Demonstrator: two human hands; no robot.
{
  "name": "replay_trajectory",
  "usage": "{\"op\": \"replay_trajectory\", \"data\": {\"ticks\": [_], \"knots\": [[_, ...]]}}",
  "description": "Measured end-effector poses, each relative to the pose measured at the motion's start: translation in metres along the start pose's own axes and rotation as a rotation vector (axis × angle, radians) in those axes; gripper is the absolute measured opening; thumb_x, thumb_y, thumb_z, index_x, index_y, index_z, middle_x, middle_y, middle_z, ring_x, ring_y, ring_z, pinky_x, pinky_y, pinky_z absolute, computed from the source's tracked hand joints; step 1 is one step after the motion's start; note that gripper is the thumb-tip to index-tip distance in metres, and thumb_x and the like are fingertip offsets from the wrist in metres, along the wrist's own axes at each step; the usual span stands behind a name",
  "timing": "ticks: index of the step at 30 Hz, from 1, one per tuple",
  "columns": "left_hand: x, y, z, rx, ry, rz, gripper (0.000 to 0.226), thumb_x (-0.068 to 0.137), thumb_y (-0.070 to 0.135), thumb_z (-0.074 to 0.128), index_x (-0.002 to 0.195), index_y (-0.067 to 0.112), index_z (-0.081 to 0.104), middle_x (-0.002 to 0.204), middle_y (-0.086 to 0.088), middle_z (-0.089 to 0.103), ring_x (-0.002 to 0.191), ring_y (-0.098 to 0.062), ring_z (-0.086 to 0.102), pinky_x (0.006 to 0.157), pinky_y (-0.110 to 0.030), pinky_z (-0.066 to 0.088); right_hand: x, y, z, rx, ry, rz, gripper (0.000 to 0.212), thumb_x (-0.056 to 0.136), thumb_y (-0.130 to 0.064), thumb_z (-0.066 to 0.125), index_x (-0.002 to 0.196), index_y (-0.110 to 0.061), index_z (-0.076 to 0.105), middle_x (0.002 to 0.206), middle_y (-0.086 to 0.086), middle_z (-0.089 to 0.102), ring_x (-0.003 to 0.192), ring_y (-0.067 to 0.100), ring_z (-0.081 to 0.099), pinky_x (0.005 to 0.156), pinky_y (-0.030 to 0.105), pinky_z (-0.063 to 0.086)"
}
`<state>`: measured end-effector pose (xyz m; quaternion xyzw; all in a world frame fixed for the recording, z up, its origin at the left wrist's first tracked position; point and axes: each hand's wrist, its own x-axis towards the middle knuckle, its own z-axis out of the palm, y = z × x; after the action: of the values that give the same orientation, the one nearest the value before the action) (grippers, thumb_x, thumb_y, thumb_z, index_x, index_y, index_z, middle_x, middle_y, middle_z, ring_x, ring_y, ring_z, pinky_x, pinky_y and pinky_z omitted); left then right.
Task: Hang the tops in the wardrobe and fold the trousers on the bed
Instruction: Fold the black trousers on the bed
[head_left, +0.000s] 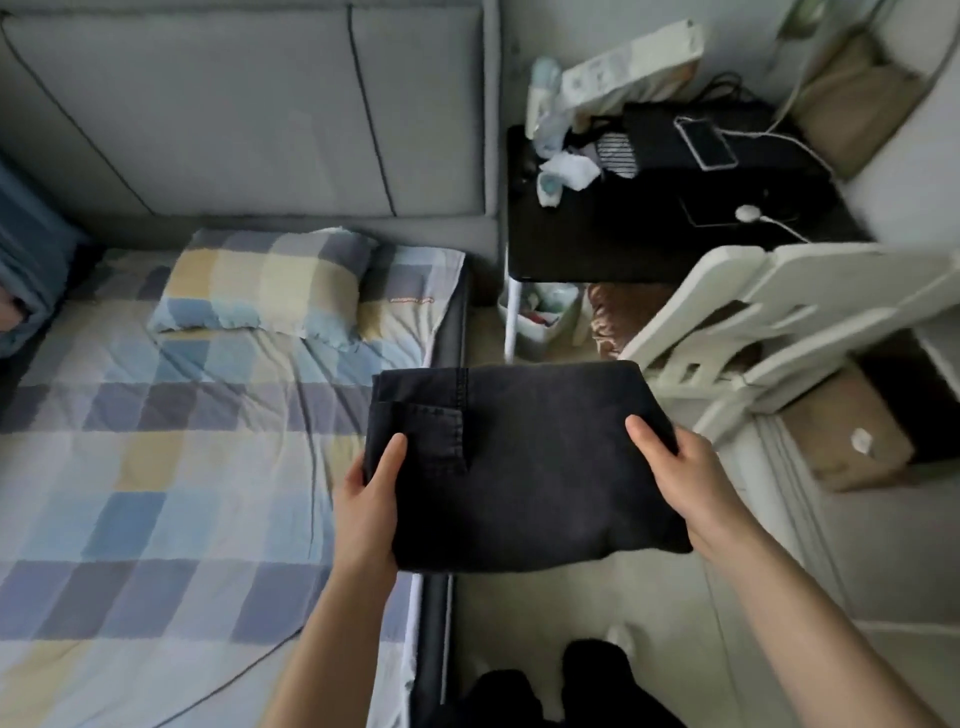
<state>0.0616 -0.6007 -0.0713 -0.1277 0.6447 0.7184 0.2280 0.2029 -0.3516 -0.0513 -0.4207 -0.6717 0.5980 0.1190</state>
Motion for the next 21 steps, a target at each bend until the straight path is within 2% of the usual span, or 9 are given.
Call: {"op": "replay_trajectory", "data": {"ticks": [3, 6, 9, 11, 13, 15, 18, 21], "knots": [[-0.004, -0.014, 0.063, 0.047, -0.081, -0.008, 0.032, 0.082, 0.041, 0.074, 0.102, 0.017, 0.073, 0.097, -0.003, 0.076, 0.089, -0.019, 0.073, 0.064, -0.028, 0.058, 0.001, 0.012, -0.059, 0.139, 0.020, 0.076, 0.015, 0.077, -0.063, 0.063, 0.084, -0.050, 0.066, 0.089, -0.024, 0.071, 0.082, 0.001, 0.068, 0.069, 0.026, 0.053], [-0.017, -0.033, 0.128, 0.093, -0.167, -0.051, 0.031, 0.083, 0.041, 0.072, 0.105, 0.019, 0.073, 0.100, 0.000, 0.076, 0.092, -0.017, 0.073, 0.073, -0.032, 0.059, 0.003, 0.024, -0.123, 0.263, 0.024, 0.145, 0.029, 0.064, -0.071, 0.065, 0.089, -0.056, 0.064, 0.095, -0.026, 0.070, 0.084, -0.003, 0.068, 0.068, 0.025, 0.054], [-0.028, -0.055, 0.188, 0.136, -0.225, -0.076, 0.024, 0.082, 0.041, 0.073, 0.100, 0.025, 0.075, 0.097, -0.001, 0.076, 0.090, -0.018, 0.073, 0.067, -0.029, 0.058, 0.009, 0.038, -0.182, 0.317, 0.069, 0.179, 0.041, 0.059, -0.073, 0.067, 0.095, -0.054, 0.063, 0.098, -0.026, 0.070, 0.087, -0.002, 0.068, 0.071, 0.025, 0.054], [-0.034, -0.071, 0.229, 0.177, -0.260, -0.104, 0.020, 0.082, 0.041, 0.073, 0.095, 0.027, 0.076, 0.095, -0.002, 0.076, 0.090, -0.021, 0.073, 0.068, -0.031, 0.057, 0.012, 0.049, -0.222, 0.330, 0.118, 0.191, 0.045, 0.063, -0.069, 0.068, 0.103, -0.051, 0.060, 0.099, -0.025, 0.069, 0.090, -0.001, 0.068, 0.073, 0.025, 0.054], [-0.039, -0.084, 0.268, 0.228, -0.316, -0.147, 0.025, 0.079, 0.044, 0.075, 0.096, 0.026, 0.076, 0.096, -0.002, 0.076, 0.089, -0.022, 0.073, 0.069, -0.032, 0.057, 0.013, 0.061, -0.259, 0.351, 0.178, 0.207, 0.044, 0.072, -0.060, 0.070, 0.113, -0.046, 0.059, 0.109, -0.020, 0.068, 0.099, 0.004, 0.066, 0.083, 0.032, 0.054], [-0.044, -0.098, 0.308, 0.283, -0.395, -0.185, 0.025, 0.078, 0.046, 0.076, 0.094, 0.027, 0.076, 0.095, -0.002, 0.077, 0.085, -0.020, 0.074, 0.062, -0.030, 0.058, 0.013, 0.074, -0.295, 0.387, 0.243, 0.221, 0.046, 0.076, -0.052, 0.071, 0.119, -0.039, 0.058, 0.115, -0.013, 0.068, 0.104, 0.010, 0.066, 0.089, 0.038, 0.054], [-0.048, -0.112, 0.357, 0.362, -0.519, -0.226, 0.024, 0.079, 0.043, 0.076, 0.092, 0.023, 0.076, 0.093, -0.004, 0.077, 0.082, -0.022, 0.074, 0.059, -0.030, 0.058, 0.012, 0.087, -0.331, 0.467, 0.316, 0.245, 0.047, 0.069, -0.051, 0.075, 0.112, -0.040, 0.059, 0.110, -0.014, 0.069, 0.099, 0.010, 0.068, 0.082, 0.036, 0.057], [-0.045, -0.123, 0.398, 0.442, -0.624, -0.245, 0.022, 0.080, 0.038, 0.076, 0.093, 0.020, 0.073, 0.090, -0.005, 0.077, 0.081, -0.023, 0.074, 0.059, -0.030, 0.058, 0.015, 0.100, -0.356, 0.515, 0.413, 0.267, 0.056, 0.067, -0.051, 0.075, 0.119, -0.037, 0.059, 0.111, -0.015, 0.068, 0.101, 0.011, 0.067, 0.080, 0.035, 0.057]]}}
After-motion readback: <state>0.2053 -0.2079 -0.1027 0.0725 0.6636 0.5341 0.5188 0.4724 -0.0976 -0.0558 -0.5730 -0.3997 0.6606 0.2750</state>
